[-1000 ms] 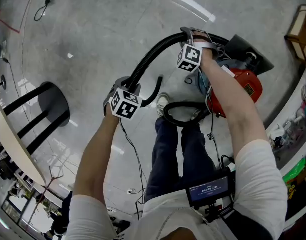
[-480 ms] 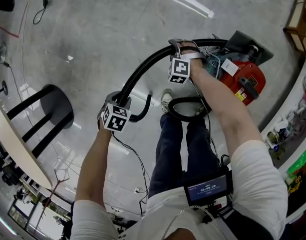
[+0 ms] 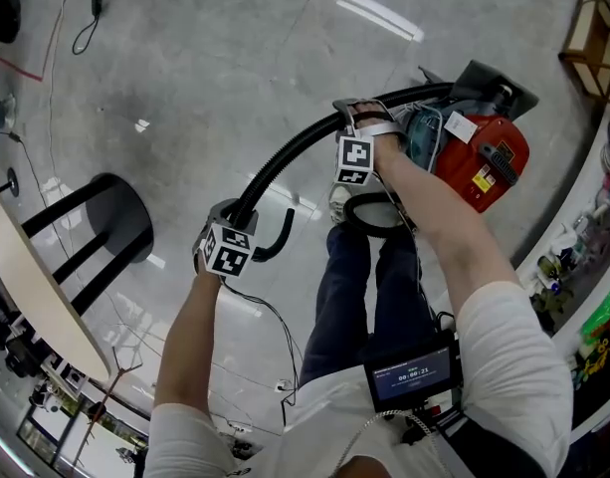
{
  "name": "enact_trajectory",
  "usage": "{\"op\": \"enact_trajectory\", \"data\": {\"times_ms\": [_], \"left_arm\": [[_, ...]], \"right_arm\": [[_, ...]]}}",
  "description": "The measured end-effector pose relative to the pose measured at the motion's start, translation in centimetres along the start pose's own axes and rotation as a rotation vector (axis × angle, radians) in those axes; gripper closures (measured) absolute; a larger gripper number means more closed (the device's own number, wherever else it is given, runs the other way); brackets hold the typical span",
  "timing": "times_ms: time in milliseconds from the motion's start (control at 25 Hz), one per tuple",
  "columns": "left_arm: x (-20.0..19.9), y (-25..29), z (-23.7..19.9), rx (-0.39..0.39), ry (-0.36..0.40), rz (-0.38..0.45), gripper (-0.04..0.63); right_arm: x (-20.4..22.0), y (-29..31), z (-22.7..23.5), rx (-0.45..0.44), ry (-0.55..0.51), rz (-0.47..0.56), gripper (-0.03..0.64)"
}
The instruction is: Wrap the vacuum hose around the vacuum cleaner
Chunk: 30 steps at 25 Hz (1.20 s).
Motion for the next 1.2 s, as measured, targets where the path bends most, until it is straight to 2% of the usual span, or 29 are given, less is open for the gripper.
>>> {"op": "enact_trajectory", "data": {"times_ms": [360, 720, 1080, 1200], "left_arm": [[6.7, -1.4, 2.9, -0.016, -0.064, -0.007, 0.43], [12.8, -2.7, 11.2, -0.058, -0.107, 0.002, 0.43], [16.2, -3.4, 18.8, -0.006, -0.14, -0.011, 0.43], [17.1, -3.4, 20.2, 0.013, -0.138, -0.005, 0.43]], "right_arm": [[-3.3, -1.9, -5.2, -0.031, -0.06, 0.048, 0.443], [-3.4, -6.7, -12.5, -0.012, -0.151, 0.101, 0.443], [-2.9, -10.8, -16.4, 0.002, -0.173, 0.068, 0.411], [-3.0, -11.9, -16.9, 0.05, -0.161, 0.054, 0.394]]}}
Point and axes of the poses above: the fingertips, and each gripper's own axes: y forward along the fingers, z to its right, x out of its underside, the point moved 3 cm from there along -y, backward along the fingers, and after that the axes turned 1 degree about -y, right-handed, at the moved point
